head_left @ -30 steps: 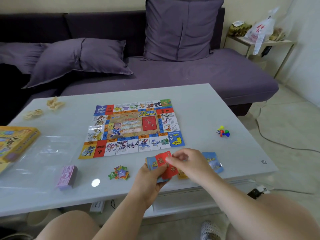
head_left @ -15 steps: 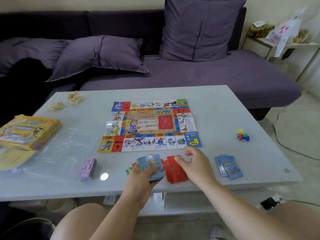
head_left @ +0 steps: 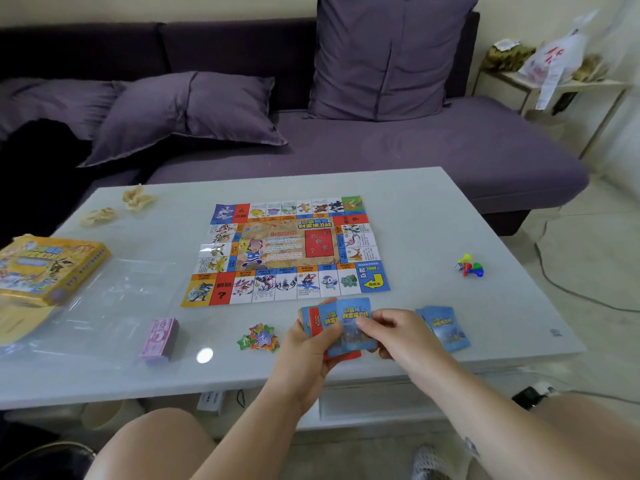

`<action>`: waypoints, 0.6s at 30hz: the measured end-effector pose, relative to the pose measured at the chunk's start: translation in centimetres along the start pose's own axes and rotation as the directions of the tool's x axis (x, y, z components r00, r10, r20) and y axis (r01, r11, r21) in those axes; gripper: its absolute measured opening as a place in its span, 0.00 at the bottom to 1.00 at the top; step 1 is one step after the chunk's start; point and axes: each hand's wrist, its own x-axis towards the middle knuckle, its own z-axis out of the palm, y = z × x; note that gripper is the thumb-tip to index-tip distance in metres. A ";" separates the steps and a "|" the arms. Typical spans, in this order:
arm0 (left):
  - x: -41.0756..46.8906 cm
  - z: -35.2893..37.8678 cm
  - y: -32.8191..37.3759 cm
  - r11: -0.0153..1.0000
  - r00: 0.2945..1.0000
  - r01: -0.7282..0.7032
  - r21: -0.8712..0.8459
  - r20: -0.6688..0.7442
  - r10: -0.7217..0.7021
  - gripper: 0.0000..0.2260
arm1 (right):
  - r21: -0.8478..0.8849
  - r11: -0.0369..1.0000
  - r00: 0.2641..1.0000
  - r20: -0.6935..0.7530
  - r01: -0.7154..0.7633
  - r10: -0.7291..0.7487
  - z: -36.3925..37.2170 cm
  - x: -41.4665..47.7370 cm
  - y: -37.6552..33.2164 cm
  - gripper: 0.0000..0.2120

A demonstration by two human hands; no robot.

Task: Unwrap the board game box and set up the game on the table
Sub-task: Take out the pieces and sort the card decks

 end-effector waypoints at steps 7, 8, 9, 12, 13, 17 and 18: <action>0.6 3.3 -1.2 0.999 0.999 0.029 0.028 0.024 -0.030 0.08 | 0.000 1.000 0.992 -0.125 -0.007 0.007 -3.9 -0.2 1.4 0.14; 0.8 3.7 -1.4 0.998 1.000 0.005 0.065 0.018 -0.006 0.08 | 0.027 1.000 0.991 -0.131 -0.011 0.014 -4.4 -0.4 1.5 0.13; 1.0 4.2 -1.7 0.994 1.000 -0.015 0.108 0.003 0.015 0.08 | 0.049 0.999 0.992 -0.127 -0.009 0.015 -4.8 -0.5 1.6 0.11; 1.9 5.6 -2.8 0.983 0.997 0.011 0.184 -0.078 0.003 0.05 | 0.067 0.998 0.995 -0.097 0.000 0.007 -6.0 -0.7 1.9 0.09; 2.1 6.2 -3.0 0.983 0.996 0.032 0.183 -0.085 -0.017 0.05 | 0.069 0.998 0.994 -0.108 0.005 0.003 -6.4 -0.7 2.1 0.09; 2.4 8.1 -3.5 0.993 0.995 0.099 0.063 -0.023 -0.098 0.05 | 0.102 0.995 0.972 -0.235 -0.007 0.031 -9.0 -0.2 2.8 0.07; 2.4 8.3 -3.5 0.993 0.994 0.109 0.038 -0.026 -0.108 0.05 | 0.109 0.994 0.964 -0.265 -0.002 0.031 -9.7 -0.2 2.9 0.06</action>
